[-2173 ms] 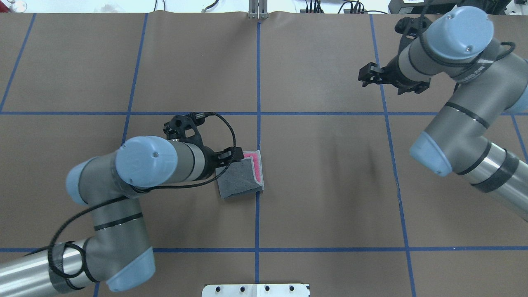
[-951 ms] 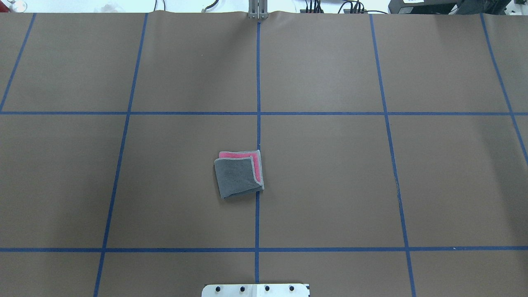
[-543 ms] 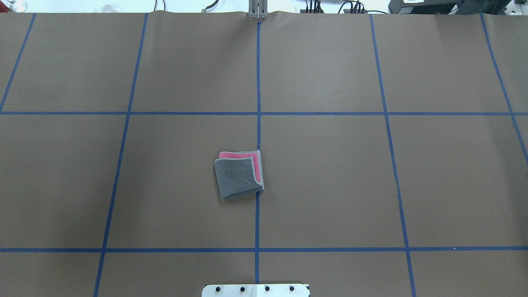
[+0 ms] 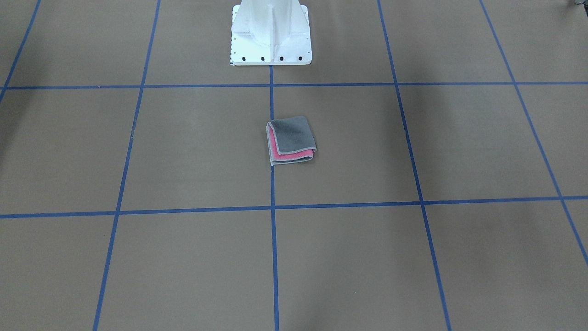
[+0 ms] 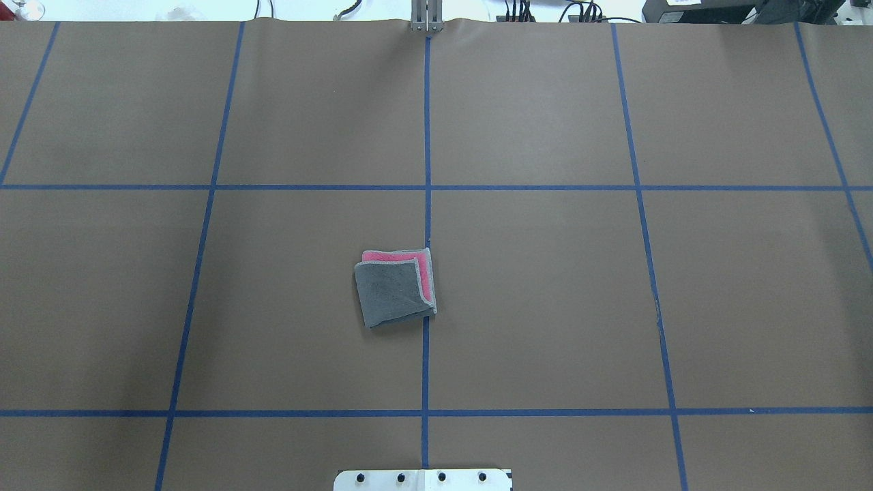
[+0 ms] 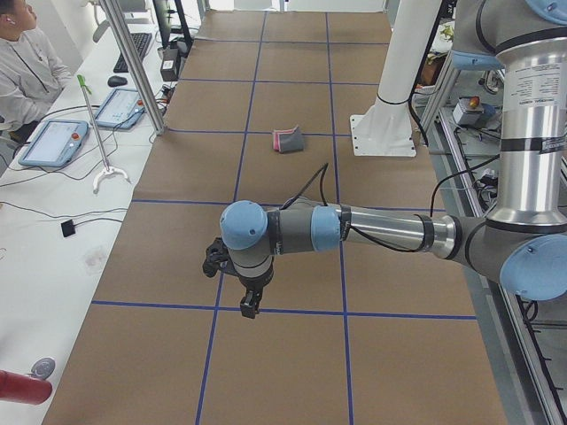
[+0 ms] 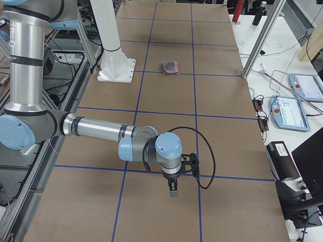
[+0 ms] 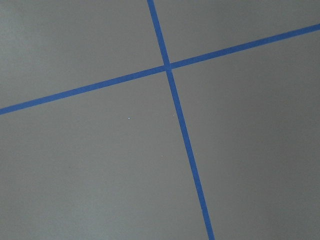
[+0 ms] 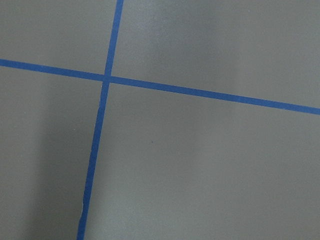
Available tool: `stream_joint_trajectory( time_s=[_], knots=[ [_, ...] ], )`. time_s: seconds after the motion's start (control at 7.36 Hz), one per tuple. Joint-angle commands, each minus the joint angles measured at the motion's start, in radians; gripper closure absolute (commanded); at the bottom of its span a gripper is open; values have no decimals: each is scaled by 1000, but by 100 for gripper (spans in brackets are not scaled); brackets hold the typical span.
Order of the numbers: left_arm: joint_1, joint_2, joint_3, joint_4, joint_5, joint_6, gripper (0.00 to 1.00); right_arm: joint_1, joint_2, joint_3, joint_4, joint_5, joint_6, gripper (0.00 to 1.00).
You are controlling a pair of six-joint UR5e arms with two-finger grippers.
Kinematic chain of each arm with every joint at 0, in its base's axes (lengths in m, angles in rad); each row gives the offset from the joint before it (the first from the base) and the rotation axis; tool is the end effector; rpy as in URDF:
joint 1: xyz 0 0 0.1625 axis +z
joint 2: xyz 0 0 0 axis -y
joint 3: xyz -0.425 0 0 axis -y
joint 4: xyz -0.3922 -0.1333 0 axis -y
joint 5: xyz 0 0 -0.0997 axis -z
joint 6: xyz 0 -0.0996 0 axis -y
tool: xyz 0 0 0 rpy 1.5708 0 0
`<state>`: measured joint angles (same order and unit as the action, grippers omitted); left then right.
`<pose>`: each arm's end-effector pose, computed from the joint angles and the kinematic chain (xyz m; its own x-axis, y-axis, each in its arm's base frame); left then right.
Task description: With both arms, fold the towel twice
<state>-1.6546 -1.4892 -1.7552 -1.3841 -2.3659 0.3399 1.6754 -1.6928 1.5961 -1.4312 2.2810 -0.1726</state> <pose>-0.0996 -0.4422 0.6237 0.6809 0.2196 -0.6987 -0.1523 0.9756 0.1582 0.1141 -0.4319 0.6934 0.7637 -0.1200 0.6343 0.0272 0.9877 0.1541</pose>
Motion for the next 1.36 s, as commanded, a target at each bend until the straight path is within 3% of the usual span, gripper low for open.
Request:
stream_joint_trajectory(
  time_s=[0.0,1.22],
  knots=[
    [6,50,5,-146,-3,-122,0,0,1,-2,0,0,4,0],
    [7,50,22,-211,-4,-116,0,0,-10,-16,6,20,5,0]
  ],
)
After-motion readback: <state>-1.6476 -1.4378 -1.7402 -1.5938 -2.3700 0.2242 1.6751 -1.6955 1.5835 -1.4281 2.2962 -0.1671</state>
